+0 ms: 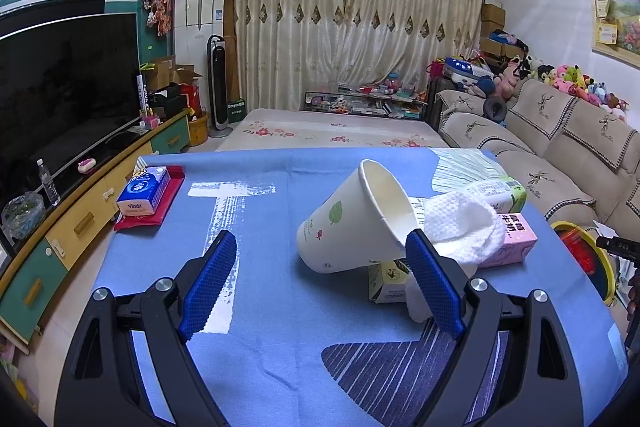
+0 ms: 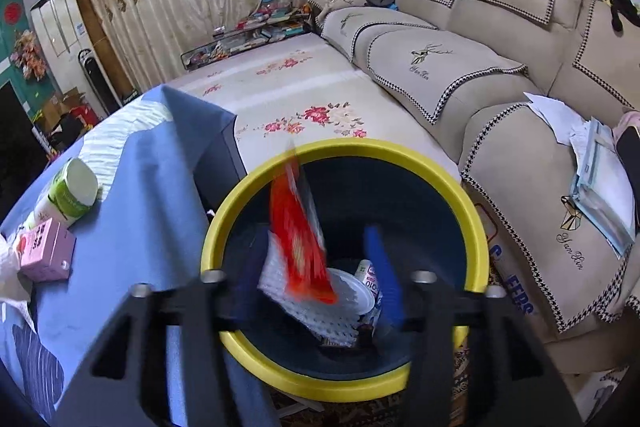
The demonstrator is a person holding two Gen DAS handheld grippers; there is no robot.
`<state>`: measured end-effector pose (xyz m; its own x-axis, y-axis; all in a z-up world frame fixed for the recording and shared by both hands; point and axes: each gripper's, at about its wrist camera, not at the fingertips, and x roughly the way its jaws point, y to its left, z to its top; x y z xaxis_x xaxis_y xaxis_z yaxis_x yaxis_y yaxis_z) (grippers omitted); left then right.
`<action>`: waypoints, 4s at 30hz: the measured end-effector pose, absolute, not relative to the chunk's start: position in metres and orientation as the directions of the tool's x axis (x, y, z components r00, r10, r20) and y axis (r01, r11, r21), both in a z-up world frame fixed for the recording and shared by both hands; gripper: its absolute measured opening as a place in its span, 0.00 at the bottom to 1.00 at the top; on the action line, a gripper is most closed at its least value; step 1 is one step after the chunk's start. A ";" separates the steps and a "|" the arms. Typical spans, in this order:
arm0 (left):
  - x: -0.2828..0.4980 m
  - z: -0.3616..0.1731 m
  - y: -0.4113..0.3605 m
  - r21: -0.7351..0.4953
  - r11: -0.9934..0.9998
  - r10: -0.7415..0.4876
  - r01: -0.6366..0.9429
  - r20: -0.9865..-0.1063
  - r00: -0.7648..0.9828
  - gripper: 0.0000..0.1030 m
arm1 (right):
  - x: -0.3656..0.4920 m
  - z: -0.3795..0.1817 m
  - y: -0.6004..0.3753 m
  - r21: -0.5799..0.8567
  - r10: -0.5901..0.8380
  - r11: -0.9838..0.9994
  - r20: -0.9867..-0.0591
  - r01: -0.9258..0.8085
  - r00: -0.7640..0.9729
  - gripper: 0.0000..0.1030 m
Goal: Collect trash
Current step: 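Carry the snack bag over the bin and open the right tool, then grasp the white cloth beside the paper cup with the left tool, then carry the white cloth over the bin and open the left tool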
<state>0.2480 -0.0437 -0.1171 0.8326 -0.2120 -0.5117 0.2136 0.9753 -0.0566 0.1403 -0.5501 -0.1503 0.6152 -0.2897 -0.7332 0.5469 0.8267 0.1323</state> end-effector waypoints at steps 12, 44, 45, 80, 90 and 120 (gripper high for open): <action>0.242 -0.122 -0.063 -0.024 0.956 -0.261 0.293 -0.525 0.810 0.83 | 0.127 -0.128 -0.532 0.177 -0.267 0.840 -0.689 0.513 0.674 0.63; 0.279 -0.156 -0.159 -0.058 0.883 -0.373 0.466 -0.689 0.622 0.23 | 0.117 -0.129 -0.525 0.266 -0.184 0.850 -0.659 0.454 0.730 0.67; 0.279 -0.156 -0.161 -0.058 0.881 -0.377 0.470 -0.688 0.620 0.14 | 0.117 -0.130 -0.526 0.267 -0.183 0.850 -0.659 0.454 0.730 0.67; 0.161 0.012 -0.191 -0.034 0.757 -0.583 0.653 -0.486 0.651 0.08 | 0.072 -0.118 -0.555 0.322 -0.222 0.808 -0.610 0.493 0.761 0.67; 0.157 0.008 -0.280 -0.040 0.646 -0.656 0.762 -0.539 0.528 0.08 | 0.048 -0.117 -0.583 0.311 -0.294 0.769 -0.604 0.559 0.741 0.68; 0.215 -0.134 -0.518 0.004 0.577 -0.550 0.817 -0.737 0.392 0.74 | 0.011 -0.133 -0.637 0.333 -0.353 0.690 -0.620 0.642 0.701 0.68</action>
